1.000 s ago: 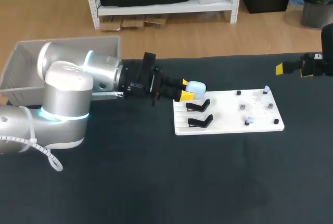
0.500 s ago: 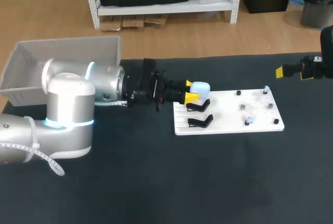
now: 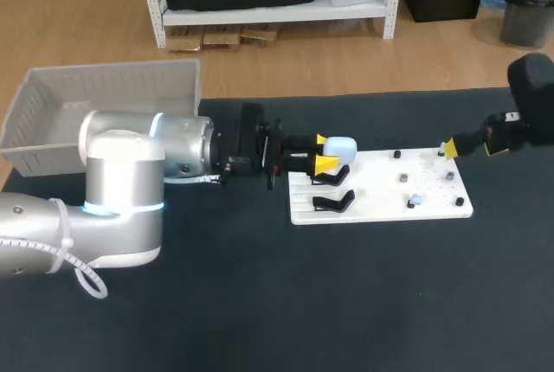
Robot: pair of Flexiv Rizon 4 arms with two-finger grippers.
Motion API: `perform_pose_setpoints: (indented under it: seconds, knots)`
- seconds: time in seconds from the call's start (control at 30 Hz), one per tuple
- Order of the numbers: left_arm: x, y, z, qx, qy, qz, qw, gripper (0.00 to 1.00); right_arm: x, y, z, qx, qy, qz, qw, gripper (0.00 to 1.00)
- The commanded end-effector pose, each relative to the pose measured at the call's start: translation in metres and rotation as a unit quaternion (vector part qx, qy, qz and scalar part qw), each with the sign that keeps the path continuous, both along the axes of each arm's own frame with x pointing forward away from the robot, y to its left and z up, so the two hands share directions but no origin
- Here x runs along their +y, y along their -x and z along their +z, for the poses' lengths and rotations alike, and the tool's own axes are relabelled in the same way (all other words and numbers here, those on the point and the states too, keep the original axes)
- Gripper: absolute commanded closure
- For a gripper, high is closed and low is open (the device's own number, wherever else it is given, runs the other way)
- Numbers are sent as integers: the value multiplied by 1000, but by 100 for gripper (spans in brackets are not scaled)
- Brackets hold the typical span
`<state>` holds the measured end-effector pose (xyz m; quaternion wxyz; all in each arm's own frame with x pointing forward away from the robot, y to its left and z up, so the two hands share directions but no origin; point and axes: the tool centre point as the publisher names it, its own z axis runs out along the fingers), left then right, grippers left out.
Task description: Pick up each earbud case from the left stands, insert the matching earbuds, close the lid, and place the case in the box.
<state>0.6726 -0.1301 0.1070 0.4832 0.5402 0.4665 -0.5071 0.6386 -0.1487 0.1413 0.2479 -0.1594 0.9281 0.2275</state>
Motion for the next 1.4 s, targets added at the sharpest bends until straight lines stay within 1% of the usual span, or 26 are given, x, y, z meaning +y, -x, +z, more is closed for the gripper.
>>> perform_pose_setpoints:
  seconds: [0.03, 0.1, 0.13, 0.17, 0.3, 0.43, 0.47, 0.63, 0.87, 1.03, 1.27, 1.4]
  knots:
    - [-2, -4, -4, 1, 7, -4, 1000, 100, 10, 17, 7, -4, 17, -13, 1000, 0]
    - [-2, -3, -5, 0, 10, -1, 1000, 100, 16, 21, 5, -6, 24, -4, 1000, 0]
    - [-2, -3, -5, 0, 14, 1, 1000, 100, 20, 22, 3, -16, 41, -11, 999, 0]
    - [-2, -3, -5, -1, 14, 2, 1000, 100, 23, 23, 3, -18, 48, -6, 999, 0]
    - [-2, -3, -6, -2, 21, 5, 1000, 100, 36, 31, 0, -15, 58, 8, 998, 0]
    - [-4, -1, -6, -4, 25, 2, 1000, 100, 42, 33, -2, -17, 59, 7, 998, 0]
    - [-6, -1, -6, -10, 22, 1, 1000, 100, 43, 33, -2, -21, 65, 10, 998, 0]
    - [-7, 0, -6, -10, 22, 0, 1000, 100, 54, 35, 1, -35, 70, 19, 997, 0]
    - [-7, 0, -6, -10, 22, 0, 1000, 100, 73, 29, 2, -41, 56, 16, 997, 0]
    - [-7, 0, -6, -10, 22, 0, 1000, 100, 93, 20, -1, -46, 58, 24, 997, 0]
    - [-7, 0, -6, -10, 22, 0, 1000, 100, 117, 14, -4, -39, 56, 39, 997, 0]
    - [-7, 0, -6, -10, 22, 0, 1000, 100, 126, 10, -7, -34, 56, 44, 997, 0]
